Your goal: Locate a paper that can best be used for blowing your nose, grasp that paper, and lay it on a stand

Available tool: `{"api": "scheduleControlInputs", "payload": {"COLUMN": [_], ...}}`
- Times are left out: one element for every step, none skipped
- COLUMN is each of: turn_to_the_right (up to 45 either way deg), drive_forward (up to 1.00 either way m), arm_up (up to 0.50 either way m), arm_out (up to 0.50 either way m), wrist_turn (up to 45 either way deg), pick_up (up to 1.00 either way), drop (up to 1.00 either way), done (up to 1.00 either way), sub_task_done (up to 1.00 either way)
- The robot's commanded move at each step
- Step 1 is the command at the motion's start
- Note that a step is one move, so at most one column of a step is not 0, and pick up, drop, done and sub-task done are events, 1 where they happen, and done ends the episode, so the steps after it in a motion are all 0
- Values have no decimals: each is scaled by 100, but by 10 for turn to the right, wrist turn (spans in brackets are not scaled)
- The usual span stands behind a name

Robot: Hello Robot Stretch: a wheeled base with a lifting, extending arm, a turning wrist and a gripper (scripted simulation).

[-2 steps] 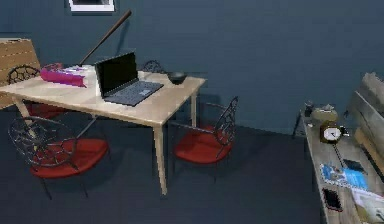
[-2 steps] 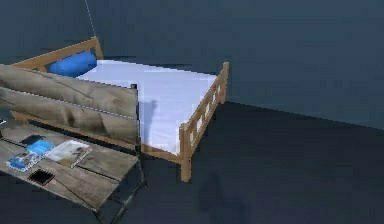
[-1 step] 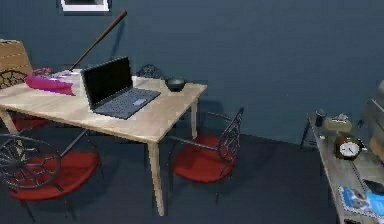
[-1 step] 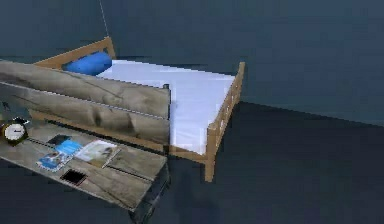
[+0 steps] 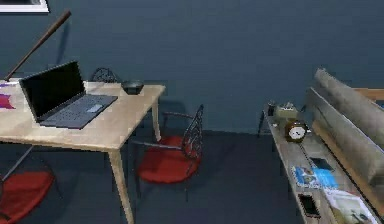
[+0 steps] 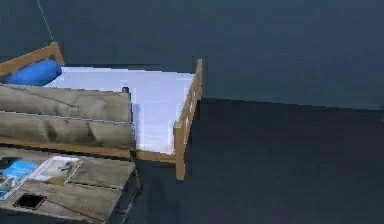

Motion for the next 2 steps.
{"api": "scheduleControlInputs", "payload": {"turn_to_the_right": [0, -450], "drive_forward": [35, 0], "arm_up": [0, 0], "arm_out": [0, 0], "wrist_turn": [0, 0], "pick_up": [0, 0], "drop": [0, 0], "done": [0, 0], "sub_task_done": [0, 0]}}
